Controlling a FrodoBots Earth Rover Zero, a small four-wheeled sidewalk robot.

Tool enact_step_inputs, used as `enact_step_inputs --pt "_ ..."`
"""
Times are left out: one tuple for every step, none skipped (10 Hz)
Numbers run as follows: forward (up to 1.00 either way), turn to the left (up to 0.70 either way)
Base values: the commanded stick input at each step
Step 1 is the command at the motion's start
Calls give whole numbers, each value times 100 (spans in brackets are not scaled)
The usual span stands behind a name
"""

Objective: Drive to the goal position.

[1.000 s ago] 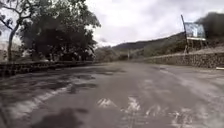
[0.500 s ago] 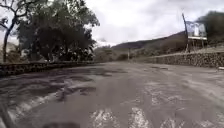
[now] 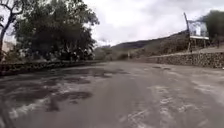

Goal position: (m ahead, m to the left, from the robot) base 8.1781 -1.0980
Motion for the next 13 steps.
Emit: enact_step_inputs --pt "70 0" --pt "70 0" --pt "70 0" --pt "70 0" --pt "70 0" --pt "70 0" --pt "70 0" --pt "70 0" --pt "70 0" --pt "70 0" --pt "70 0" --pt "70 0" --pt "70 0"
